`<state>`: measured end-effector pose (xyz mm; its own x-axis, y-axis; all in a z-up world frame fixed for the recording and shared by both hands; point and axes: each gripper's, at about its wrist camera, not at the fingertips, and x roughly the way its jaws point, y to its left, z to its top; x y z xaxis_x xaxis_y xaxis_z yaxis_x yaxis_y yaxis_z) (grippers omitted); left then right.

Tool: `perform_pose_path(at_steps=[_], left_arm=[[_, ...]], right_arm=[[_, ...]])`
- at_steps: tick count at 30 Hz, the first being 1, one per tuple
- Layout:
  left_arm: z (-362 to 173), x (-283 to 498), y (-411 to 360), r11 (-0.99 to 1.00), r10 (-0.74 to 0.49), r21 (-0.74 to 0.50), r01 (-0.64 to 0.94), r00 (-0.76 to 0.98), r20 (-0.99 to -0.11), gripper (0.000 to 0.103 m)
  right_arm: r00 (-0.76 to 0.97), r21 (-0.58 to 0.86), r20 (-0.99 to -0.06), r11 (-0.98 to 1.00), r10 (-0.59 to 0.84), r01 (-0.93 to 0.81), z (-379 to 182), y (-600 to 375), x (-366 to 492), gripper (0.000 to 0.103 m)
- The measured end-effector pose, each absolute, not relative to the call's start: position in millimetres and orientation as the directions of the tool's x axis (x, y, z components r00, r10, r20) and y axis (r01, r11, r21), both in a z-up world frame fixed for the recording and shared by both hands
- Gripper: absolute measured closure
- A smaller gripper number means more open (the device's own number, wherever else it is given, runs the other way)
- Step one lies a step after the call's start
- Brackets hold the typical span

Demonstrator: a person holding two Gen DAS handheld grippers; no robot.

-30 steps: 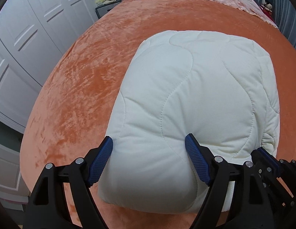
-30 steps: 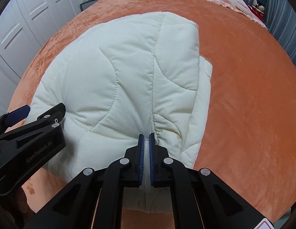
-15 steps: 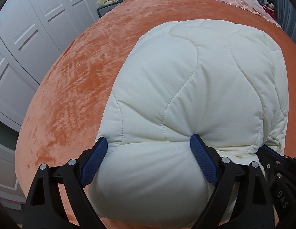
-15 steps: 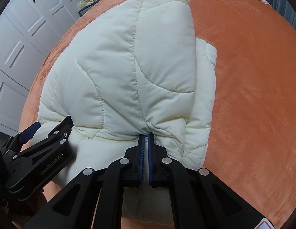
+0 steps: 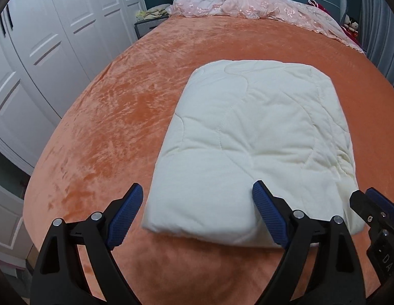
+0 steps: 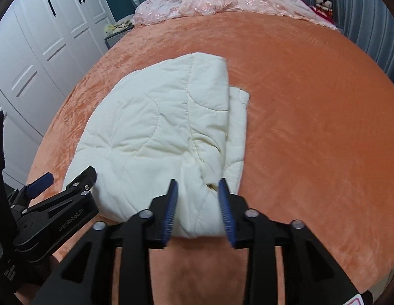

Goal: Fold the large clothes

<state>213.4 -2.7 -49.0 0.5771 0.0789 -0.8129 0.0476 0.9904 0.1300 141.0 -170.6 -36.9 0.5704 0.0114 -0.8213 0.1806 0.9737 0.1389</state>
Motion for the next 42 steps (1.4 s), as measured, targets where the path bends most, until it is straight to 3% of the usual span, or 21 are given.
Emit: perform_pose_path(at_steps=[3, 6, 7, 23, 42], left_arm=[[-35.7, 182.9, -6.1, 0.990, 0.063, 0.127, 0.064, 0.608, -0.792, 0.017], [-28.5, 156.5, -9.5, 0.988, 0.045, 0.126, 0.086, 0.623, -0.781, 0.016], [-28.1, 148.6, -10.2, 0.988, 0.042, 0.123, 0.090, 0.620, -0.784, 0.011], [-40.1, 76.3, -10.1, 0.989, 0.042, 0.122, 0.082, 0.641, -0.767, 0.010], [-52.1, 42.8, 7.8, 0.987, 0.080, 0.152, 0.052, 0.659, -0.748, 0.011]], right_arm=[[0.610, 0.087, -0.792, 0.981, -0.038, 0.174, -25.5, -168.1, 112.3, 0.047], [0.644, 0.085, -0.763, 0.980, -0.051, 0.179, -19.8, -168.9, 83.3, 0.043], [0.649, 0.087, -0.759, 0.979, -0.054, 0.183, -20.0, -168.7, 78.3, 0.041], [0.644, 0.066, -0.760, 0.974, -0.091, 0.215, -35.8, -155.4, 5.7, 0.040], [0.636, 0.039, -0.765, 0.977, -0.105, 0.209, -48.2, -133.6, -16.9, 0.040]])
